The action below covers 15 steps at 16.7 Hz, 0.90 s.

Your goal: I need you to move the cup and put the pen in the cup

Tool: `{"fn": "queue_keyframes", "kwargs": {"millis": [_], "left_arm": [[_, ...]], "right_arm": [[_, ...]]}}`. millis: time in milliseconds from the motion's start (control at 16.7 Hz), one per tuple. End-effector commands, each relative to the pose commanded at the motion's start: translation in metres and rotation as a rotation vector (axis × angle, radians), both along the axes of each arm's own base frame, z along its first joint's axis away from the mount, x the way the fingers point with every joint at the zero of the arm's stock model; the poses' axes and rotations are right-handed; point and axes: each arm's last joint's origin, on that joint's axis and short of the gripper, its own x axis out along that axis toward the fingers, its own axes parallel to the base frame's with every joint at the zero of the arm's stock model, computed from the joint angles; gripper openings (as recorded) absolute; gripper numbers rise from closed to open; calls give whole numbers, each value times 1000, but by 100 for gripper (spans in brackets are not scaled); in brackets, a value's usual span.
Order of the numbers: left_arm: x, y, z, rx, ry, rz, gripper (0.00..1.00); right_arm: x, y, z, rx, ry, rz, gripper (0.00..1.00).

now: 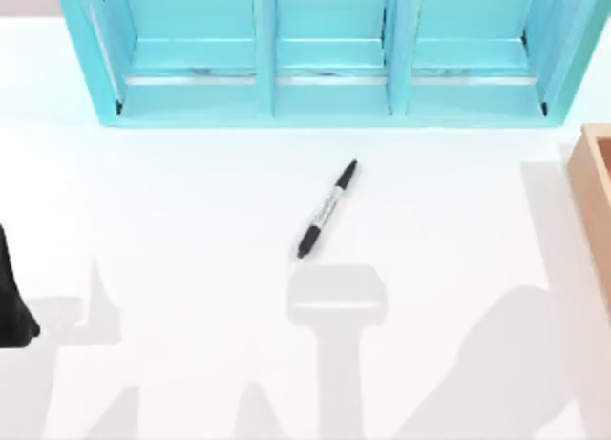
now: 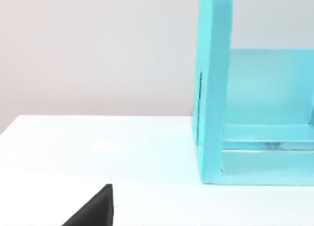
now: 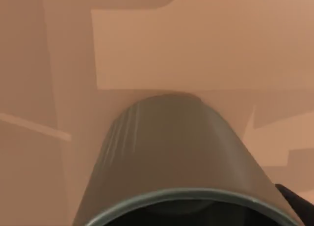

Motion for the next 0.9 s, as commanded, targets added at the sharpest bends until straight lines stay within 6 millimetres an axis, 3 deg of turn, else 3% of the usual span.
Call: {"fn": "queue_keyframes", "kwargs": {"millis": [300, 420, 660, 900], "left_arm": [[0, 0, 0, 0, 0, 0, 100], [0, 0, 0, 0, 0, 0, 100], [0, 0, 0, 0, 0, 0, 100], [0, 0, 0, 0, 0, 0, 100]], "right_arm": [[0, 1, 1, 0, -1, -1, 0], [7, 10, 10, 1, -2, -2, 0], [21, 57, 57, 6, 8, -2, 0], [15, 118, 117, 2, 18, -1, 0]]}}
